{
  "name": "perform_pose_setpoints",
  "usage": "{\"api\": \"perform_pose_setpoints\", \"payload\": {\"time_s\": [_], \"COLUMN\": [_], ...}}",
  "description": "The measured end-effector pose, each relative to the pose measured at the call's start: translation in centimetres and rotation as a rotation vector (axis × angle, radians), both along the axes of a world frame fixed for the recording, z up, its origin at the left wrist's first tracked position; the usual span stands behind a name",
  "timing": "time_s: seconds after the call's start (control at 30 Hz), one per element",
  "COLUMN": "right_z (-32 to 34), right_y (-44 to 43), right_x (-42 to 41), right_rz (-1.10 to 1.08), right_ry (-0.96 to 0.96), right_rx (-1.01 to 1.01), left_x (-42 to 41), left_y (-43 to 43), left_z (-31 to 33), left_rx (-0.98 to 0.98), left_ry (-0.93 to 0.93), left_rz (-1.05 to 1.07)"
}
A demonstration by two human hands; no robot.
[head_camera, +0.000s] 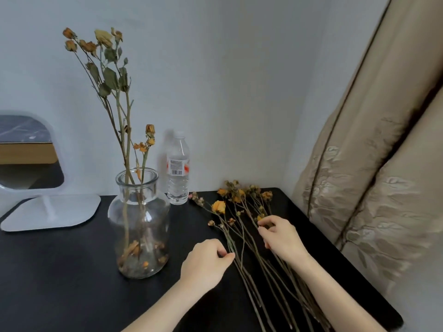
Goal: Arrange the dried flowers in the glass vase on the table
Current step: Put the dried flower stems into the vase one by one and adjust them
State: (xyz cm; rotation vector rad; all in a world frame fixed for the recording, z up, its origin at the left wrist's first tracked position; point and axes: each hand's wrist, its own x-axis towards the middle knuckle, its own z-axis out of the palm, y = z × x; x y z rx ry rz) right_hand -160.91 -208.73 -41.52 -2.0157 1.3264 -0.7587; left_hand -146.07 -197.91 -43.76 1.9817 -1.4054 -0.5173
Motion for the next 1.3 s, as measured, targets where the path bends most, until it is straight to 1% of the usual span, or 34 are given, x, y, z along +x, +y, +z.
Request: {"api": "perform_pose_setpoints", "payload": {"time_s": [0.1, 0.2, 0.43, 0.57, 0.93, 1.07, 1.2, 1.3], "right_z": [-1.0, -1.3, -1.1, -1.4, -1.7, -1.6, -1.2, -0.8], "right_y": [-0.4, -0.4, -0.3, -0.5, -2.1, -2.4, -2.7, -3.0], "right_x": [-1.0, -0.6, 1.9, 2.9, 3.6, 3.4, 2.8, 2.1], "right_rz": [-0.024, -0.029, 0.093, 0.111, -0.019, -0.065, -0.137, -0.174], "right_ry": [0.123, 0.242, 0.443, 0.482, 0.515, 0.490, 0.512, 0.528], "right_rx": [-0.013, -0.068, -0.109, -0.090, -0.014, -0.046, -0.090, -0.071], "left_x": [-0.5, -1.0, -1.5, -1.4, -1.6, -1.4, -1.8, -2.7], "left_y": [-1.9, -3.2, -5.0, -5.3, -6.2, -6.2, -6.7, -7.6], "left_z": [-0.7, -0.9, -1.4, -1.4, -1.5, -1.3, -1.0, -0.8], "left_rx": [0.043, 0.064, 0.165, 0.199, 0.171, 0.116, 0.001, -0.056], "left_ry": [0.028, 0.021, 0.010, 0.005, -0.026, -0.033, -0.011, 0.004], "left_rz": [0.054, 0.094, 0.135, 0.147, 0.186, 0.196, 0.173, 0.139]}}
